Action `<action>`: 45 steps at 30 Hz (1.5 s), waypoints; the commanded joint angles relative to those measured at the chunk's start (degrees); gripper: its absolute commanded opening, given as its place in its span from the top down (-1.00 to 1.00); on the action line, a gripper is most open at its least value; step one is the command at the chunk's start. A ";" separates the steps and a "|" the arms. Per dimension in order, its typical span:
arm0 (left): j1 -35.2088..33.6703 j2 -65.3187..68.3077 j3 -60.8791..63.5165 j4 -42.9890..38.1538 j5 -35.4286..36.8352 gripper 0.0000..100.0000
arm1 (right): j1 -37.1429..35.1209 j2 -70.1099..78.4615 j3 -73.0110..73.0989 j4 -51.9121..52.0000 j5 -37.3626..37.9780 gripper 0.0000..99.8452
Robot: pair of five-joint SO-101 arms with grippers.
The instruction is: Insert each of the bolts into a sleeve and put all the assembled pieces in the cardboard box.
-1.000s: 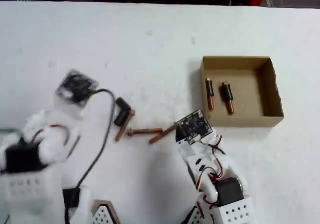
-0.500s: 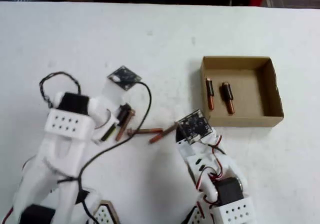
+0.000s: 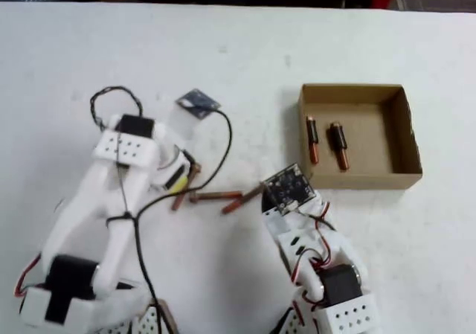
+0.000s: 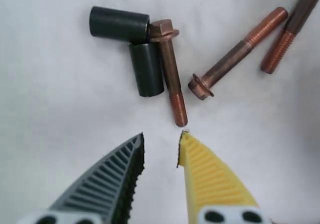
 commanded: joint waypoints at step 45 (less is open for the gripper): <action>5.32 8.13 4.40 -26.20 9.58 0.67 | 0.31 -0.66 -0.88 -1.54 -0.35 0.96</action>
